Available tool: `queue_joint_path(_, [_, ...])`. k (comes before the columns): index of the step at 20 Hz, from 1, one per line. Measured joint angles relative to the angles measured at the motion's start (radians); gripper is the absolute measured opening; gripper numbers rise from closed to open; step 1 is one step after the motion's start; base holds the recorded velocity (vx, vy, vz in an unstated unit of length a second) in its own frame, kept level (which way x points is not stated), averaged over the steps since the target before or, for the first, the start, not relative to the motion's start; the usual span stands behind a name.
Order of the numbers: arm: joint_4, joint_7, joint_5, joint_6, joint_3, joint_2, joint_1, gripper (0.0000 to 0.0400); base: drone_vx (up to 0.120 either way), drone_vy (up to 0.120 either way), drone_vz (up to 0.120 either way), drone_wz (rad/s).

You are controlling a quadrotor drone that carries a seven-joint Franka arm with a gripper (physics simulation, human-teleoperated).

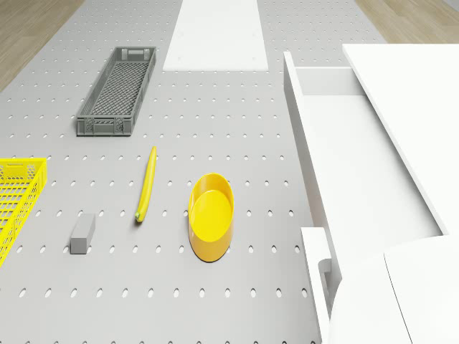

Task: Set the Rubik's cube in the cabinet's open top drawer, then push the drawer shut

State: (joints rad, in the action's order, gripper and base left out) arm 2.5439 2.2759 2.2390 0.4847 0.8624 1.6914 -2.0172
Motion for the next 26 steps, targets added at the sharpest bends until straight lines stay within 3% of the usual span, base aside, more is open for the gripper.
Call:
queue_joint_path(3, [0.011, -0.091, 0.108, 0.01, -0.013, 0.004, 0.057, 0.0107, 0.0, 0.0, 0.0, 0.0])
queue_joint_path(4, [0.024, -0.016, 0.109, 0.012, -0.044, 0.001, 0.066, 0.0106, 0.0, 0.0, 0.0, 0.0])
queue_joint_path(5, [0.024, -0.03, 0.123, 0.019, -0.05, 0.005, 0.072, 0.0106, 0.0, 0.0, 0.0, 0.0])
queue_joint_path(17, [0.005, -0.371, 0.499, 0.112, -0.083, 0.011, 0.267, 0.0107, 0.0, 0.0, 0.0, 0.0])
queue_joint_path(18, [0.006, -0.298, 0.495, 0.12, -0.115, 0.014, 0.268, 0.0107, 0.0, 0.0, 0.0, 0.0])
queue_joint_path(21, [-0.019, -0.358, 0.546, 0.155, -0.118, 0.015, 0.291, 0.0106, 0.0, 0.0, 0.0, 0.0])
queue_joint_path(26, [-0.06, -0.427, 0.595, 0.208, -0.113, 0.019, 0.315, 0.0105, 0.0, 0.12, 0.0, 0.0])
